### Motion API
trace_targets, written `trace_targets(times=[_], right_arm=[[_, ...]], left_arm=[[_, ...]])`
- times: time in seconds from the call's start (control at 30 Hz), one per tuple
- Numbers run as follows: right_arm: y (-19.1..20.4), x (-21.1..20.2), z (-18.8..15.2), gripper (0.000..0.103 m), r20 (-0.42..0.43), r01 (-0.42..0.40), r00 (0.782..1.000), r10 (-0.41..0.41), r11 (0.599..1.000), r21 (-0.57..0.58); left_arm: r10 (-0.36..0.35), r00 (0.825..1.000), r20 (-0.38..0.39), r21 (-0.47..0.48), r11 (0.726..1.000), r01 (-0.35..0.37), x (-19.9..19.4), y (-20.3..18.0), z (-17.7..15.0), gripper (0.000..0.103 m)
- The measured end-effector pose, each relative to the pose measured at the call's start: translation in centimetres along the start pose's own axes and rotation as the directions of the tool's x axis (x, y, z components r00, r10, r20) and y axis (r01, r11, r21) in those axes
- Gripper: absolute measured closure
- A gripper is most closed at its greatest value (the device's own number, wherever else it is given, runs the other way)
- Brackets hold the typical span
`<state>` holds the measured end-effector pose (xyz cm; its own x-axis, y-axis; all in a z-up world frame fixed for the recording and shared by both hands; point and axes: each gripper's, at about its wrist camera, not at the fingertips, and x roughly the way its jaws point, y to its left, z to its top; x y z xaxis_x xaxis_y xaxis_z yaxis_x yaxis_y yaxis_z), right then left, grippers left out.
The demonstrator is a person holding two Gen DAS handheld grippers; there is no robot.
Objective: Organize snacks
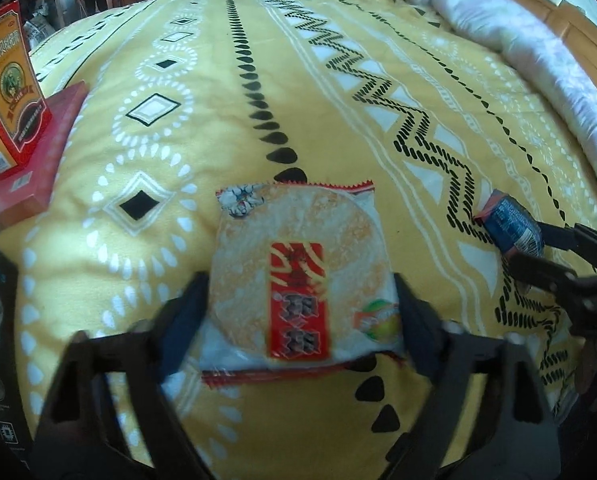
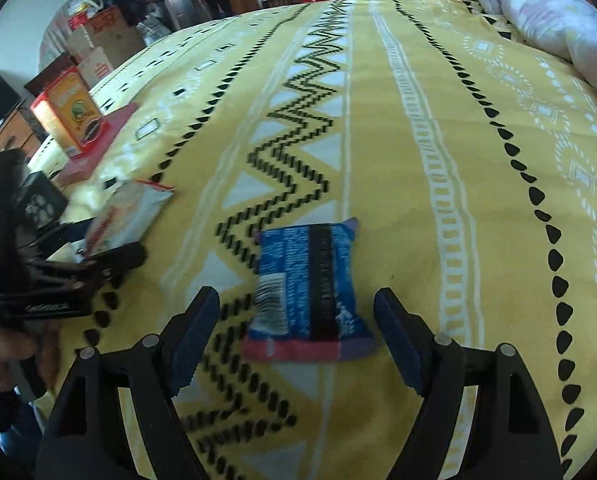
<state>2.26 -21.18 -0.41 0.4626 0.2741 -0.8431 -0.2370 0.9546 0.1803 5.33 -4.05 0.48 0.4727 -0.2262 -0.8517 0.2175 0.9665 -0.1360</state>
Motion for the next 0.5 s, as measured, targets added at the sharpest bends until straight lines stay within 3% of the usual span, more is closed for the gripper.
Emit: trace_targets(times=[0.07, 0.17, 0.3, 0.5], right_arm=[[-0.5, 0.5, 0.1, 0.023, -0.007, 0.015, 1.000, -0.015, 1.000, 0.010], [-0.8, 1.0, -0.2, 0.041, -0.012, 0.036, 0.999, -0.036, 0.999, 0.019], [-1.1, -0.2, -0.6, 0.053, 0.034, 0.021, 0.999, -0.023, 0.999, 0.035], [0.5, -4.9, 0.1, 0.055, 0.154, -0.006, 0.988, 0.002, 1.000, 0.026]], left_arm=[[-0.011, 1.000, 0.006, -0.008, 1.000, 0.011, -0.2, 0.2, 0.1, 0.029], [-0.015, 1.000, 0.024, -0.019, 1.000, 0.016, -0.9, 0.2, 0.1, 0.029], [-0.007, 0.996, 0.089, -0.019, 1.000, 0.009, -3.2, 0.0, 0.4, 0.029], [0.013, 0.976, 0.218, -0.029, 1.000, -0.007, -9.6, 0.5, 1.6, 0.029]])
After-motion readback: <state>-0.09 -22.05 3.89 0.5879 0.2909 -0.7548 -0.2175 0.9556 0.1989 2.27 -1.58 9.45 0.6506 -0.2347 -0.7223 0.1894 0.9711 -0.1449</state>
